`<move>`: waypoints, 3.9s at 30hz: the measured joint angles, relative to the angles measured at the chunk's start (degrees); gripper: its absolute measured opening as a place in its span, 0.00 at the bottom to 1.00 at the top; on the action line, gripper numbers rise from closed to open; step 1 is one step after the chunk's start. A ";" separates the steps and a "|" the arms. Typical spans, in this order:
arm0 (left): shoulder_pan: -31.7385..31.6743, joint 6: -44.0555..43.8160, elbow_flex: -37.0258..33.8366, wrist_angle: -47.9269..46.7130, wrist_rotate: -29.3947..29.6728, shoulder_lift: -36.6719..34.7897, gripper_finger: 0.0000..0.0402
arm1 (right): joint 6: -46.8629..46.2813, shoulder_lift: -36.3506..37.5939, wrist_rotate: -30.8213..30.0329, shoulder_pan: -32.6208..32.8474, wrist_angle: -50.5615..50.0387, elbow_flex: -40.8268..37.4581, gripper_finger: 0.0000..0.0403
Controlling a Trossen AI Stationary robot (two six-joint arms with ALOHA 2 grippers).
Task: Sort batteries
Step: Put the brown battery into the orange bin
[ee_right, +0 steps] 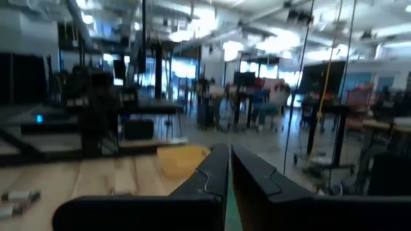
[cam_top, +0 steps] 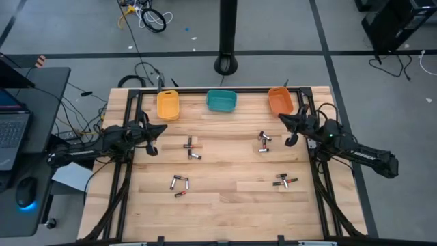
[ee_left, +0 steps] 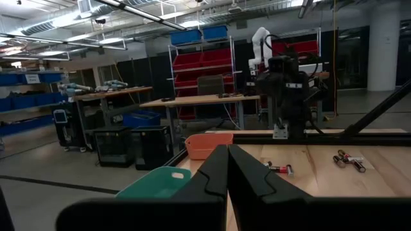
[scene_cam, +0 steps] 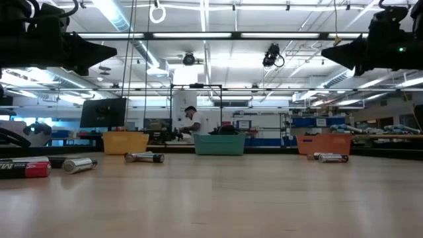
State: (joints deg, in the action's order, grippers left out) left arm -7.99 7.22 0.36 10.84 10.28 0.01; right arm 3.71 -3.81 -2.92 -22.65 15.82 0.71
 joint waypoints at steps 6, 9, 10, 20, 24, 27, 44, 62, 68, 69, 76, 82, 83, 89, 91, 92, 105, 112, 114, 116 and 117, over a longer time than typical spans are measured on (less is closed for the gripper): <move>-0.01 0.00 0.01 0.01 0.00 0.00 0.04 | -3.52 -4.43 -0.03 -0.05 1.77 0.21 0.02; 0.00 0.00 0.00 0.01 0.00 0.00 0.04 | -7.13 -9.53 -1.87 -0.05 -2.48 3.44 0.02; 0.00 -0.02 0.02 0.07 0.00 0.00 0.04 | -8.16 -11.63 -2.84 -0.03 -4.01 5.09 0.02; 0.00 0.00 0.00 2.05 0.00 -0.02 0.04 | -14.49 -36.41 -6.67 0.95 -26.03 25.75 0.02; -0.02 0.00 0.01 3.19 0.02 -0.01 0.04 | -14.69 -45.49 -6.69 3.25 -35.22 34.93 0.04; -0.02 0.00 0.02 3.07 0.45 0.02 0.04 | -15.64 -51.26 -6.89 4.92 -41.20 40.66 0.06; 0.00 -1.77 0.02 -1.51 0.59 0.02 0.04 | -32.97 -72.58 -3.48 13.47 -70.43 57.33 0.14; 0.00 -3.04 0.02 -3.05 0.63 0.00 0.04 | -37.12 -84.29 -0.80 16.94 -70.36 57.33 0.49; -0.02 -3.02 0.02 -3.15 0.66 0.00 0.04 | -21.54 -85.19 0.56 21.90 -69.54 57.31 0.51; -0.01 -3.02 0.02 -3.31 0.66 0.00 0.04 | -18.73 -85.18 -0.03 22.68 -69.05 57.31 0.50; -0.02 -2.99 0.02 -5.32 0.68 0.00 0.04 | -9.49 -87.19 -0.28 24.58 -65.65 57.31 0.48; 0.00 -3.28 0.02 -6.42 0.70 0.00 0.04 | -6.17 -91.61 -0.50 23.10 -65.88 57.24 0.47; 0.00 -3.37 0.02 -6.56 0.74 0.01 0.04 | -5.83 -92.01 -0.55 22.96 -65.73 57.24 0.47; 0.00 -3.39 0.02 -6.68 0.72 0.00 0.04 | -3.65 -94.55 -2.56 22.01 -66.23 57.27 0.47; 0.00 -3.37 0.02 -6.72 0.72 0.00 0.04 | -3.48 -94.59 -2.59 21.56 -65.86 57.27 0.47; 0.00 -3.34 0.02 -6.72 0.72 0.00 0.04 | -3.48 -94.40 -2.58 21.31 -65.84 57.27 0.47; 0.00 -3.13 0.02 -6.70 0.72 0.00 0.04 | -15.34 -92.61 -3.65 8.13 -67.01 57.29 0.52; 0.00 -3.09 0.02 -7.60 0.70 0.02 0.04 | -15.44 -92.67 -3.04 4.58 -65.91 57.29 0.66; 0.00 -3.08 0.02 -8.42 0.70 0.00 0.04 | -14.85 -92.68 -3.01 4.52 -65.47 57.29 0.70; 0.00 -3.06 0.02 -8.62 0.66 0.02 0.04 | -14.47 -92.68 -2.96 4.52 -64.88 57.27 0.73; 0.00 -3.08 0.02 -8.68 0.66 0.01 0.04 | -14.48 -92.68 -2.82 4.52 -64.74 57.29 0.75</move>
State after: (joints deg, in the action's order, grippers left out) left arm -7.99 4.14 0.38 2.17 10.94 0.02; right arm -10.78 -96.49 -5.73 -18.13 -48.93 58.00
